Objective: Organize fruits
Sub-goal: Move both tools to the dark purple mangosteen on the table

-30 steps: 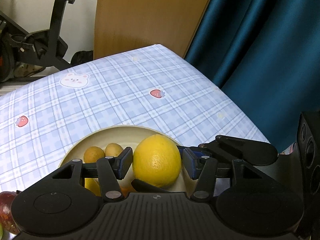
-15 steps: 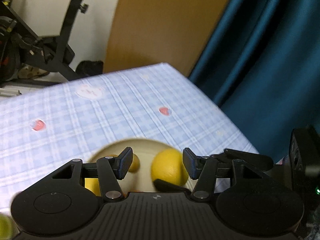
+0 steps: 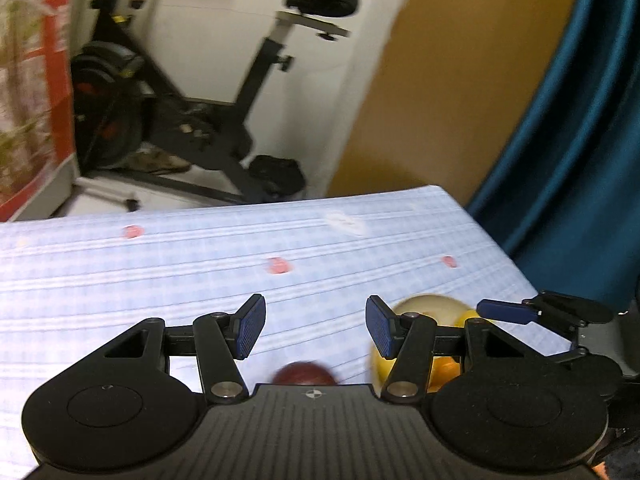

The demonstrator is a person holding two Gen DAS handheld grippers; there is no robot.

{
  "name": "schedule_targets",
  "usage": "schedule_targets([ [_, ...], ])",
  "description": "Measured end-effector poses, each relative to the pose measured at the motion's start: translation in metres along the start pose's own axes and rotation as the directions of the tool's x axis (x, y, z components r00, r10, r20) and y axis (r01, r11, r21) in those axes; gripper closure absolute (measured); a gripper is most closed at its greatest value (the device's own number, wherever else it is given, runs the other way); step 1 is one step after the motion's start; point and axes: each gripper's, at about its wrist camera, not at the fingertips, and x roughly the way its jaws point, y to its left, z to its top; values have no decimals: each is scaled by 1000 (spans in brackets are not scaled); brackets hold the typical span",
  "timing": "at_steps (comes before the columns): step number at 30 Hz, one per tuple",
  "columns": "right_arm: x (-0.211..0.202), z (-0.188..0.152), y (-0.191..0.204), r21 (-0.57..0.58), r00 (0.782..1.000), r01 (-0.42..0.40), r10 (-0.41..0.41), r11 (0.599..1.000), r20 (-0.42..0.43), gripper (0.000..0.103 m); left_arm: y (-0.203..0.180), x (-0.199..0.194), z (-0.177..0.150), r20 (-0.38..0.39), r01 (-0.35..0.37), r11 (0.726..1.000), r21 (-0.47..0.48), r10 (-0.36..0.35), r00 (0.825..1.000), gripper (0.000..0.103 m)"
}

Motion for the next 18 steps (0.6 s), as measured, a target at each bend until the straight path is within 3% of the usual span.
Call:
schedule_targets([
  [9,37,3,67,-116,991,-128,124,985,-43,39,37,-10,-17,-15,1,1000,-31,-1,1000,44],
  [18,80,0,108,-199,982,-174,153,965,-114,39,44,8,-27,-44,29,998,-54,-31,999,44],
])
